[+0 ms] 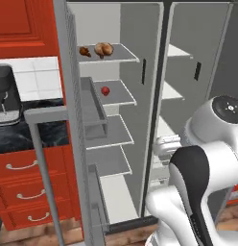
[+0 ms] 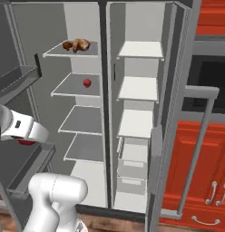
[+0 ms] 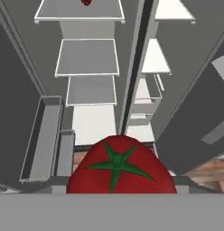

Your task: Gather the bell pepper and tomato from the fridge and place them on a tray on the dining counter. Then gather the chicken drumsticks from the fridge and place them on the other tray.

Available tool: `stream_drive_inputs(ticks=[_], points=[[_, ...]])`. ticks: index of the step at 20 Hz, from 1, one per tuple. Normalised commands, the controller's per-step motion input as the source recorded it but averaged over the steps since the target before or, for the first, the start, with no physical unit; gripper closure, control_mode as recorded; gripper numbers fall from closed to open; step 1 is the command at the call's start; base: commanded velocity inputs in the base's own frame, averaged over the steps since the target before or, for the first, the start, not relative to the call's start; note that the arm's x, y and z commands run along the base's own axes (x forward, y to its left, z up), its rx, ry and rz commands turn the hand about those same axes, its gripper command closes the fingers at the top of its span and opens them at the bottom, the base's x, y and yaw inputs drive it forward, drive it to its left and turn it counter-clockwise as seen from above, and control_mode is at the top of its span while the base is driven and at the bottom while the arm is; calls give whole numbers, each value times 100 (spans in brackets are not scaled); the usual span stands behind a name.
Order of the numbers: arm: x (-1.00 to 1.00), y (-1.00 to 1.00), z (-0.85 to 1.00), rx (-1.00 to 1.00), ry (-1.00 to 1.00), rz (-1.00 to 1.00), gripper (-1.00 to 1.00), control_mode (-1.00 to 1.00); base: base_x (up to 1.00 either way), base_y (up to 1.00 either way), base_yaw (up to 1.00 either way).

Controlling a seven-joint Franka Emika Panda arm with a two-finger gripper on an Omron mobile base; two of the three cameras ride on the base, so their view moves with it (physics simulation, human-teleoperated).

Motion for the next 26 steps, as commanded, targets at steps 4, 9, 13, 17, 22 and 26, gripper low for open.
stream_drive_inputs(ticks=[4,9,13,17,22,26], points=[[0,0,0,0,0,0,100,100,-100,0,-21],[0,0,0,0,0,0,100,100,-100,0,-24],[0,0,0,0,0,0,100,100,-67,0,-50],[0,0,0,0,0,0,100,100,-23,0,-67],[0,0,0,0,0,0,100,100,-9,0,-71],[0,0,0,0,0,0,100,100,-10,0,-70]])
